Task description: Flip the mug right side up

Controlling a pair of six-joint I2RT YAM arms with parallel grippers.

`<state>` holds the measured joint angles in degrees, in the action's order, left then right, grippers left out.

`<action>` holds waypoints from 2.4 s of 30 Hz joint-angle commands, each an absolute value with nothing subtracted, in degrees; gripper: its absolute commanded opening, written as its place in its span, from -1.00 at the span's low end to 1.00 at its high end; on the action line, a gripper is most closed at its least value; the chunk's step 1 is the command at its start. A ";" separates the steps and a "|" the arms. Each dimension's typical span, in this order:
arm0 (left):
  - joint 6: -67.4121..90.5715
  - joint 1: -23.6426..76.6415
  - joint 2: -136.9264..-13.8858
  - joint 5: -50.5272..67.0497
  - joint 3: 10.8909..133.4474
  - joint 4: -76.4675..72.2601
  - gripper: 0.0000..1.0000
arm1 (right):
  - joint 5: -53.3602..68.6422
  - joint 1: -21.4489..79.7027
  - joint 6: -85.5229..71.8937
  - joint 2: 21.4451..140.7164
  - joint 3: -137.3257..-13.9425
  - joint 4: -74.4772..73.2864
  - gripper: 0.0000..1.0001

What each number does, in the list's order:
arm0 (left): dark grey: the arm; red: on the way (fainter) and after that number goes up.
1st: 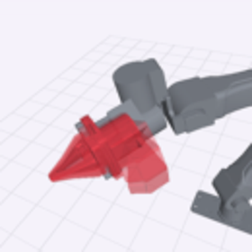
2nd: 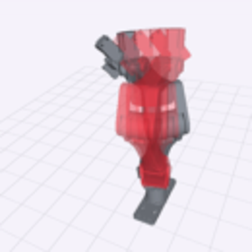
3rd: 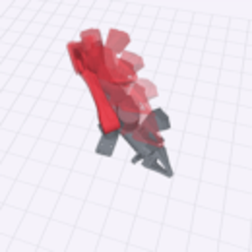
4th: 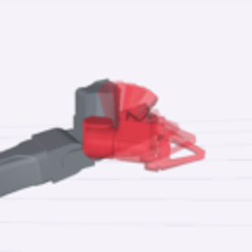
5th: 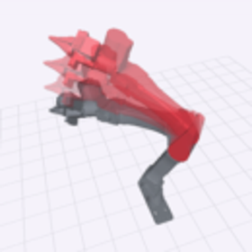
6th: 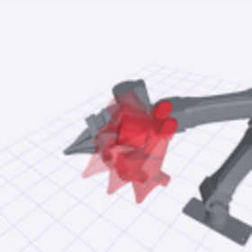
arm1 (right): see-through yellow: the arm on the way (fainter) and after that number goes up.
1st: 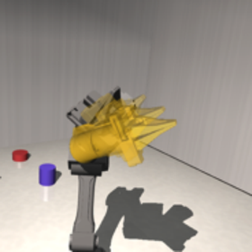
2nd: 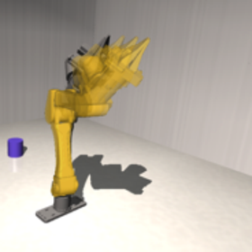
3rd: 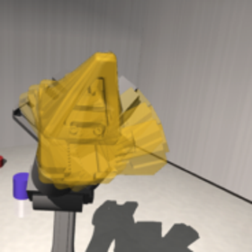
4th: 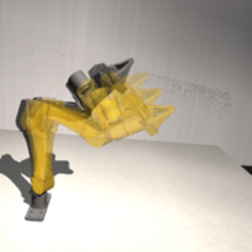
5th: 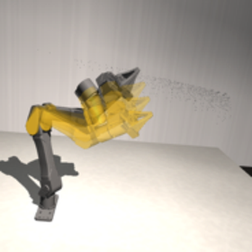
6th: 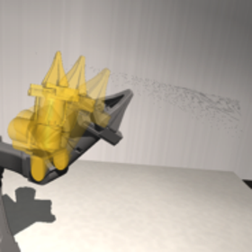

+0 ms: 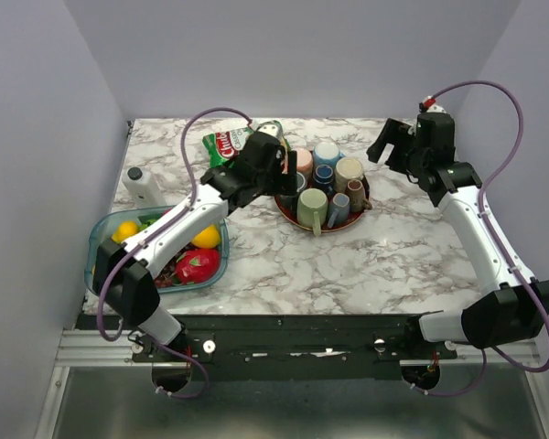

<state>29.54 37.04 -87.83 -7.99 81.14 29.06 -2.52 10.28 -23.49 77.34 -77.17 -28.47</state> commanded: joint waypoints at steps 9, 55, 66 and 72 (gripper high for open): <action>40.69 47.54 -105.29 -14.85 95.88 39.72 0.67 | -18.36 9.93 -27.33 74.54 -75.85 -39.99 0.97; 52.30 51.15 -120.15 -22.06 102.57 45.70 -0.67 | -14.85 9.14 -25.58 68.03 -66.09 -42.63 0.98; 50.45 51.24 -117.60 -22.68 102.75 45.79 -1.00 | -14.59 9.14 -25.66 67.94 -66.53 -42.63 0.98; 49.13 51.24 -111.37 -20.40 99.68 41.40 -1.00 | -13.89 9.14 -26.10 68.20 -67.32 -42.71 0.98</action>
